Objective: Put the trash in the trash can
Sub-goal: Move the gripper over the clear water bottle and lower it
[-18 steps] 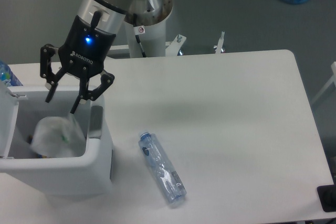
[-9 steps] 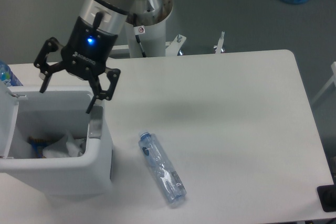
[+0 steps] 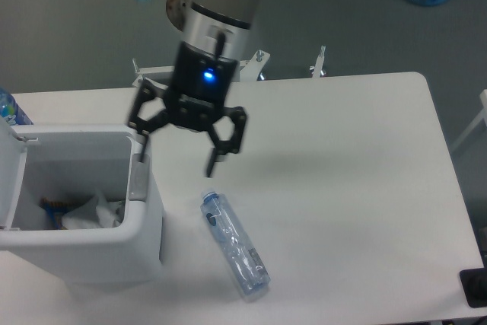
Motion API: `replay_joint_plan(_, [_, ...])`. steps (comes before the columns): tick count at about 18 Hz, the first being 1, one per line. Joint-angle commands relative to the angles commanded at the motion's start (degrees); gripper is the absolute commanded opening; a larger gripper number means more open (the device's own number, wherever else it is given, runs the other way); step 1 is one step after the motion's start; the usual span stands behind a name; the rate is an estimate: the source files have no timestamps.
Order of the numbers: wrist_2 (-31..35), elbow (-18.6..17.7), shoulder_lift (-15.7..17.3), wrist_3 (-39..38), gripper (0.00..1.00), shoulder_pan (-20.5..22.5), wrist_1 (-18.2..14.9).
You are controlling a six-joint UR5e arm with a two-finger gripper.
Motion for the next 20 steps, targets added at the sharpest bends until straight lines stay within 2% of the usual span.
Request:
replay_joint_plan(4, [5.36,0.35,-2.81,0.35,1.0,1.32,0.09])
replay_joint_plan(7, [6.5,3.24,-7.9,0.7,1.0,1.41,0.09])
replay_joint_plan(10, [10.46,6.32,-12.83,0.7,1.0,1.32,0.0])
replay_joint_plan(14, [10.47,9.13,-18.37,0.7,1.0,1.06,0.0])
replay_joint_plan(20, [11.78,8.52,-23.21,0.53,1.0,-0.43,0.0])
